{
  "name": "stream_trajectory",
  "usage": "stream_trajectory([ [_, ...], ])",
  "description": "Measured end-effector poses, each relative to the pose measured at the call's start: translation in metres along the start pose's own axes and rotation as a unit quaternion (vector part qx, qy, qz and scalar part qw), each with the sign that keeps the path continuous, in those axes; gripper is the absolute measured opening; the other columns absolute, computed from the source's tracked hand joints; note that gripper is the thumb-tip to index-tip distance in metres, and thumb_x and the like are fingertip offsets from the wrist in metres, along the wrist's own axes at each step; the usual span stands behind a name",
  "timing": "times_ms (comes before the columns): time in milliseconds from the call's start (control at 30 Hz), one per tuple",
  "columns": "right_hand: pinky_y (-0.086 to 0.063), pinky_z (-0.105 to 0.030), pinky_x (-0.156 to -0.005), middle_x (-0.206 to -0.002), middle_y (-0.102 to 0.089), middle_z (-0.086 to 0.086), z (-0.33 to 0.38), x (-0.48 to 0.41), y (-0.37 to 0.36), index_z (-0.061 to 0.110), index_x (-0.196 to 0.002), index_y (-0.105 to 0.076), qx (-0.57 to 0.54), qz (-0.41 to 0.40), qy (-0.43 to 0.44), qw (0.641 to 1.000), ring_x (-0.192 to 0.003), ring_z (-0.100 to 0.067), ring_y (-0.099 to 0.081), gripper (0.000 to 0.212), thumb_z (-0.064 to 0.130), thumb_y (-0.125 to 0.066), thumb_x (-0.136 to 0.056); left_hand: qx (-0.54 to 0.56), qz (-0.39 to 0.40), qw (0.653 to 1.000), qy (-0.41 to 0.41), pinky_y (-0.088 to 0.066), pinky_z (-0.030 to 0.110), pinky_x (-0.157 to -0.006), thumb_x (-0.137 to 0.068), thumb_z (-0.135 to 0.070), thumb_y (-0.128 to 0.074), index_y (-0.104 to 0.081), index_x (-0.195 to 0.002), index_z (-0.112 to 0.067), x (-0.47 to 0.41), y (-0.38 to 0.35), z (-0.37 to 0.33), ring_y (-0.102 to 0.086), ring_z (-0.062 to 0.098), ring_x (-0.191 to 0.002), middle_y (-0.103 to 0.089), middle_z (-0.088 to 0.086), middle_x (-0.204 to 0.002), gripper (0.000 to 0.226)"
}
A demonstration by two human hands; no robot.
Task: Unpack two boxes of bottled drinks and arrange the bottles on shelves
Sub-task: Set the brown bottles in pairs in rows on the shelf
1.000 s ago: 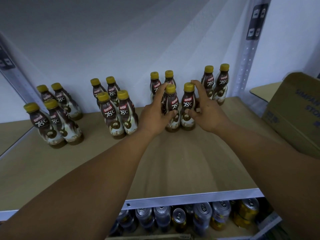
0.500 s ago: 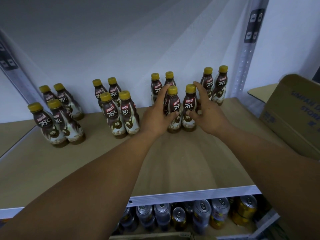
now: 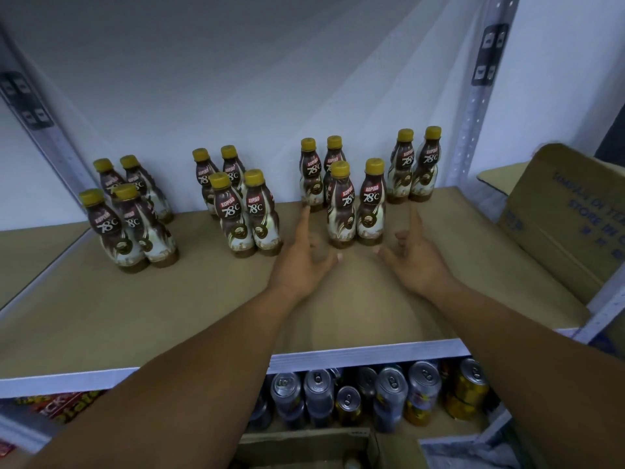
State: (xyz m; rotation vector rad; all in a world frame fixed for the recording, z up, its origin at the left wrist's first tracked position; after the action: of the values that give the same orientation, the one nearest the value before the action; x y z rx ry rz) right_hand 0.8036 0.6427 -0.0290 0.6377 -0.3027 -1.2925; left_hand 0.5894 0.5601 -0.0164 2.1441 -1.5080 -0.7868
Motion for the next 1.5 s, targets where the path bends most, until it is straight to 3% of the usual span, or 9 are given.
stream_trajectory([
  [100,-0.041,-0.035,-0.105,-0.152,-0.050,-0.008,0.003,0.027,-0.005,0.018,-0.163,-0.005,0.057,0.003,-0.005,0.998,-0.134,-0.029,-0.052,0.096,0.049,-0.065,-0.094,-0.032,-0.004,0.999,0.022,-0.048,0.034,-0.102,-0.088,-0.051,-0.074,-0.011,-0.163,-0.034,0.029,0.008,0.011,-0.059,0.015,-0.112,-0.061,-0.001,-0.124,0.099],
  [267,-0.043,-0.034,-0.102,-0.143,-0.058,-0.002,0.023,0.082,-0.024,0.020,-0.156,-0.033,0.100,0.035,0.016,0.994,-0.128,-0.025,-0.055,0.073,0.050,-0.062,-0.096,-0.073,0.017,0.997,0.022,-0.048,0.032,-0.099,-0.092,-0.051,-0.070,-0.038,-0.154,-0.030,0.080,0.027,0.015,-0.058,0.019,-0.118,-0.062,-0.001,-0.129,0.073],
  [433,-0.040,-0.044,-0.105,-0.132,-0.064,-0.011,0.046,0.156,-0.053,0.010,-0.128,-0.066,0.202,-0.037,0.168,0.964,-0.123,-0.033,-0.058,0.060,0.057,-0.048,-0.096,-0.184,-0.003,0.979,-0.090,-0.045,0.035,-0.103,-0.098,-0.041,-0.062,-0.068,-0.126,-0.012,0.138,0.037,0.015,-0.059,0.027,-0.120,-0.065,0.005,-0.129,0.041],
  [533,-0.034,-0.050,-0.110,-0.138,-0.058,-0.013,0.045,0.194,-0.073,0.010,-0.131,-0.062,0.251,-0.067,0.208,0.943,-0.132,-0.036,-0.050,0.061,0.056,-0.045,-0.095,-0.226,-0.052,0.958,-0.166,-0.044,0.043,-0.106,-0.094,-0.036,-0.060,-0.068,-0.124,-0.006,0.177,0.041,0.023,-0.059,0.033,-0.121,-0.065,0.012,-0.129,0.043],
  [700,-0.034,-0.058,-0.115,-0.155,-0.040,-0.017,0.030,0.241,-0.107,0.015,-0.140,-0.057,0.248,-0.056,0.203,0.946,-0.148,-0.040,-0.030,0.051,0.044,-0.061,-0.098,-0.264,-0.050,0.945,-0.184,-0.028,0.052,-0.119,-0.097,-0.037,-0.052,-0.056,-0.142,-0.009,0.230,0.034,0.043,-0.031,0.033,-0.147,-0.043,0.017,-0.156,0.053],
  [967,-0.042,-0.049,-0.111,-0.159,-0.035,-0.009,-0.045,0.297,-0.172,0.020,-0.155,-0.039,0.163,0.118,0.037,0.979,-0.141,-0.032,-0.038,0.064,0.050,-0.056,-0.101,-0.173,0.044,0.984,0.010,-0.052,0.047,-0.094,-0.097,-0.034,-0.063,-0.048,-0.150,-0.017,0.299,0.011,0.140,-0.056,0.036,-0.120,-0.058,0.013,-0.137,0.057],
  [1200,-0.049,-0.042,-0.098,-0.155,-0.042,-0.012,-0.112,0.322,-0.215,0.020,-0.157,-0.034,0.107,0.190,-0.113,0.969,-0.128,-0.033,-0.053,0.067,0.047,-0.058,-0.101,-0.067,0.065,0.974,0.206,-0.056,0.047,-0.083,-0.088,-0.053,-0.052,-0.055,-0.137,-0.017,0.356,-0.013,0.250,-0.066,0.030,-0.100,-0.069,0.009,-0.114,0.060],
  [1367,-0.048,-0.047,-0.104,-0.157,-0.042,-0.009,-0.144,0.325,-0.240,0.026,-0.158,-0.030,0.081,0.208,-0.168,0.960,-0.134,-0.033,-0.050,0.070,0.049,-0.060,-0.099,-0.049,0.039,0.955,0.289,-0.049,0.038,-0.094,-0.092,-0.031,-0.071,-0.052,-0.141,-0.015,0.367,-0.030,0.286,-0.062,0.036,-0.116,-0.064,0.014,-0.130,0.056],
  [1500,-0.039,-0.034,-0.106,-0.161,-0.036,-0.005,-0.166,0.320,-0.253,0.026,-0.159,-0.029,0.063,0.193,-0.200,0.959,-0.140,-0.028,-0.044,0.071,0.039,-0.064,-0.099,-0.041,0.064,0.940,0.332,-0.045,0.036,-0.098,-0.094,-0.030,-0.071,-0.040,-0.153,-0.015,0.370,-0.049,0.313,-0.056,0.038,-0.125,-0.056,0.017,-0.140,0.068],
])
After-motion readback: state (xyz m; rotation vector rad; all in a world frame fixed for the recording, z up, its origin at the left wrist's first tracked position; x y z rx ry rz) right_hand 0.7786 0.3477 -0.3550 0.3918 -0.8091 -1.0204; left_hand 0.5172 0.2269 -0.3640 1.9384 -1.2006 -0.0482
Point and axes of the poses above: each hand's wrist, its own x-axis away from the middle knuckle, its own y-axis out of the back of the hand, z = x × y, the point moved 6 cm from there along -x, towards the middle knuckle
